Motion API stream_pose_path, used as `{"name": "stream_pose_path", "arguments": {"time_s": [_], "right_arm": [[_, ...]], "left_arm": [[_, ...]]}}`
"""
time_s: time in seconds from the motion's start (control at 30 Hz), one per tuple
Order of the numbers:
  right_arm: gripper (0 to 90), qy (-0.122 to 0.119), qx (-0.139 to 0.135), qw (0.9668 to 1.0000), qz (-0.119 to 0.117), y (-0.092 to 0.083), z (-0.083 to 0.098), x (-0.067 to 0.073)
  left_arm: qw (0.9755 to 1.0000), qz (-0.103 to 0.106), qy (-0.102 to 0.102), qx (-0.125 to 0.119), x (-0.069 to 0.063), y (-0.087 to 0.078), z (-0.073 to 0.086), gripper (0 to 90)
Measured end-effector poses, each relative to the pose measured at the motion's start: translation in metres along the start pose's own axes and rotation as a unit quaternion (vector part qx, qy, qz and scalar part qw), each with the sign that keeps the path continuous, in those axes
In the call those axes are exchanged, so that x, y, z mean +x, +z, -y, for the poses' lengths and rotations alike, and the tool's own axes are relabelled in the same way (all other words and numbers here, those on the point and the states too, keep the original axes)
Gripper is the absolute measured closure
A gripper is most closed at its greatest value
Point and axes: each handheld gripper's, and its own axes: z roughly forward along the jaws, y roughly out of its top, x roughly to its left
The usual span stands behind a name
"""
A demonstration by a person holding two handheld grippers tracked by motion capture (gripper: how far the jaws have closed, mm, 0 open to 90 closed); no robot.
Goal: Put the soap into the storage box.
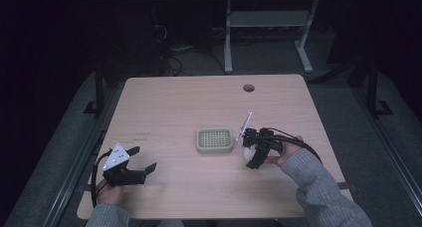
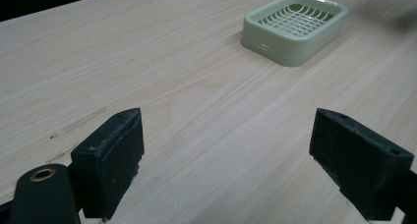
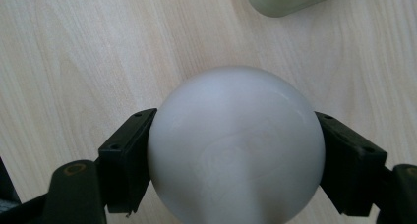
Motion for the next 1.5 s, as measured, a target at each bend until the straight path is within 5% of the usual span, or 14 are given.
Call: {"name": "stream_pose_path", "arguments": {"time_s": [0.67, 1.5], "right_arm": [[23.0, -0.01, -0.025, 0.9995, -0.015, -0.007, -0.02, -0.008], [23.0, -0.025, -0.019, 0.9993, -0.018, -0.007, -0.05, -0.017]], "left_arm": [[1.0, -0.004, -0.003, -0.002, 0.001, 0.0, 0.0, 12.8], [1.0, -0.002, -0.002, -0.008, 0.0, 0.002, -0.002, 12.8]]}}
